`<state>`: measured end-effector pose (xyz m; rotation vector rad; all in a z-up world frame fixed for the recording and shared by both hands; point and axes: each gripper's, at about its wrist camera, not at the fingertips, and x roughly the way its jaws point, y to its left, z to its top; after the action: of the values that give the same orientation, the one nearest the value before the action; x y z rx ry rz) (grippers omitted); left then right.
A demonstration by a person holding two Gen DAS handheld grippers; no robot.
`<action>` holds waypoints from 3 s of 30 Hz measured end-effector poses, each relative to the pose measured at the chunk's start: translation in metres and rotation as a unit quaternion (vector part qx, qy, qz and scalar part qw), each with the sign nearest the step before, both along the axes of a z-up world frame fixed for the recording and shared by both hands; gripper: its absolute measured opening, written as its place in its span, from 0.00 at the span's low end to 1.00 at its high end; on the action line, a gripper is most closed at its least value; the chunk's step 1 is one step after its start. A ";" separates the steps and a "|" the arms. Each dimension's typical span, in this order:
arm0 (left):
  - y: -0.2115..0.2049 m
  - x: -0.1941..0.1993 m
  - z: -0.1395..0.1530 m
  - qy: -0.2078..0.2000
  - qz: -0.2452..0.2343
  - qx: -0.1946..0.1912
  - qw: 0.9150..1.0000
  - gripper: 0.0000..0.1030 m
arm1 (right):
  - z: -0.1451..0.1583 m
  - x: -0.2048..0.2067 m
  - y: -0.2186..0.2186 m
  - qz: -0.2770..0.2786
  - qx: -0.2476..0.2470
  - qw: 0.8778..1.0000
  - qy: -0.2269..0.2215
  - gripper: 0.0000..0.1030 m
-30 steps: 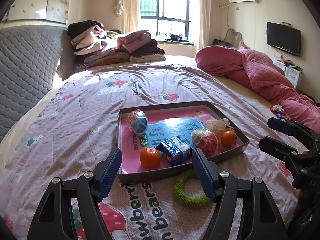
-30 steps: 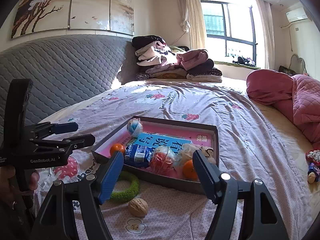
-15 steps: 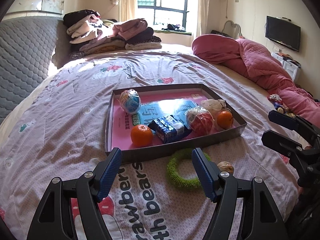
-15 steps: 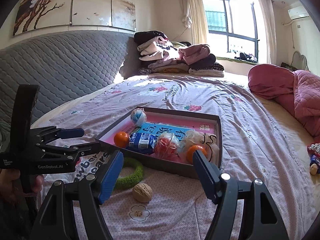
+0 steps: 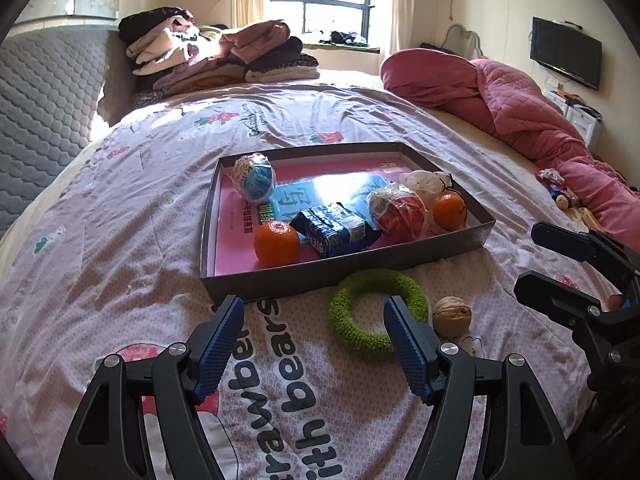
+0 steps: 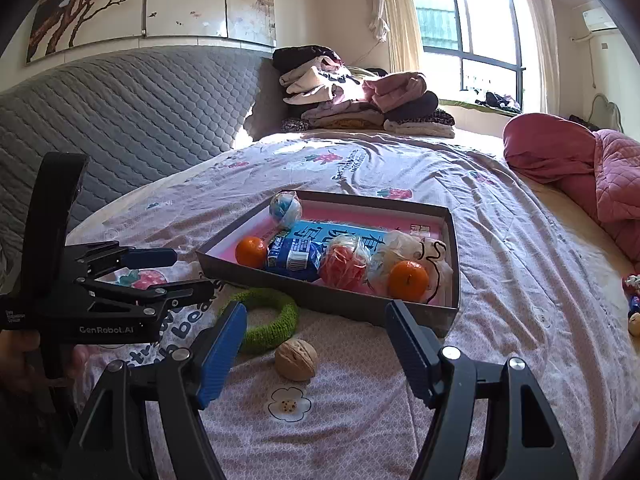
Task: Organize objects
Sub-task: 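Grasp the green fuzzy ring with the left tool while the right tool grasps the walnut, then carry the green ring and walnut with both tools over the tray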
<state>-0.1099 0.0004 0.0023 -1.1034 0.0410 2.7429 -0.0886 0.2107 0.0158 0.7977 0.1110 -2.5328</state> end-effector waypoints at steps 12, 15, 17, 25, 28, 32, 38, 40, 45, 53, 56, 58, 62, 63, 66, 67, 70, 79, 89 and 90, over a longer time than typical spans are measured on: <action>0.003 0.002 -0.011 -0.025 -0.007 -0.008 1.000 0.72 | -0.013 0.005 -0.010 0.014 0.020 1.000 -0.020 0.69; 0.006 0.002 -0.015 -0.030 -0.011 -0.011 0.999 0.72 | -0.016 0.006 -0.012 0.017 0.025 0.999 -0.023 0.69; 0.008 0.003 -0.016 -0.032 -0.014 -0.013 0.999 0.72 | -0.018 0.006 -0.013 0.018 0.028 0.999 -0.026 0.69; 0.009 0.000 -0.020 -0.043 -0.014 -0.015 0.999 0.72 | -0.028 0.004 -0.016 0.018 0.038 0.998 -0.042 0.69; 0.009 -0.003 -0.023 -0.048 -0.012 -0.015 0.999 0.72 | -0.030 0.003 -0.017 0.017 0.040 0.998 -0.045 0.69; 0.010 -0.010 -0.026 -0.053 -0.008 -0.016 0.998 0.72 | -0.032 0.002 -0.018 0.015 0.044 0.998 -0.044 0.69; 0.012 -0.019 -0.029 -0.054 -0.005 -0.017 0.998 0.72 | -0.039 0.001 -0.023 0.018 0.059 0.997 -0.043 0.69; 0.013 -0.022 -0.031 -0.056 -0.003 -0.019 0.998 0.72 | -0.042 0.001 -0.025 0.019 0.063 0.997 -0.042 0.69; 0.013 -0.029 -0.036 -0.062 0.003 -0.023 0.998 0.72 | -0.047 -0.003 -0.029 0.018 0.070 0.996 -0.046 0.69; 0.015 -0.039 -0.044 -0.074 0.004 -0.023 0.997 0.72 | -0.057 -0.015 -0.027 0.007 0.072 0.995 -0.068 0.65; 0.014 -0.044 -0.047 -0.080 0.007 -0.017 0.997 0.72 | -0.059 -0.018 -0.027 0.006 0.072 0.995 -0.074 0.61; 0.014 -0.046 -0.049 -0.082 0.007 -0.013 0.997 0.72 | -0.059 -0.019 -0.027 0.007 0.071 0.995 -0.075 0.59; 0.016 -0.049 -0.051 -0.085 0.003 -0.017 0.996 0.71 | -0.060 -0.021 -0.029 0.011 0.071 0.995 -0.076 0.56; 0.017 -0.049 -0.051 -0.085 0.002 -0.016 0.996 0.69 | -0.060 -0.021 -0.030 0.012 0.071 0.994 -0.076 0.56; 0.020 -0.048 -0.051 -0.085 -0.006 -0.012 0.996 0.58 | -0.062 -0.023 -0.030 0.011 0.072 0.994 -0.079 0.53; 0.021 -0.048 -0.051 -0.084 -0.009 -0.014 0.996 0.56 | -0.062 -0.023 -0.030 0.011 0.072 0.994 -0.080 0.53; 0.026 -0.047 -0.050 -0.081 -0.016 -0.017 0.996 0.46 | -0.062 -0.024 -0.031 0.014 0.070 0.994 -0.081 0.46; 0.036 -0.045 -0.049 -0.079 -0.039 -0.017 0.996 0.25 | -0.063 -0.026 -0.035 0.025 0.061 0.994 -0.084 0.33; 0.034 -0.045 -0.048 -0.078 -0.046 -0.001 0.996 0.13 | -0.063 -0.025 -0.033 0.031 0.051 0.995 -0.085 0.33; 0.034 -0.044 -0.048 -0.077 -0.046 -0.002 0.996 0.13 | -0.063 -0.025 -0.033 0.032 0.050 0.995 -0.085 0.33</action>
<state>-0.1544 0.0346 -0.0457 -1.2763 0.0745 2.5708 -0.1132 0.1778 -0.0473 1.0289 0.2044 -2.4033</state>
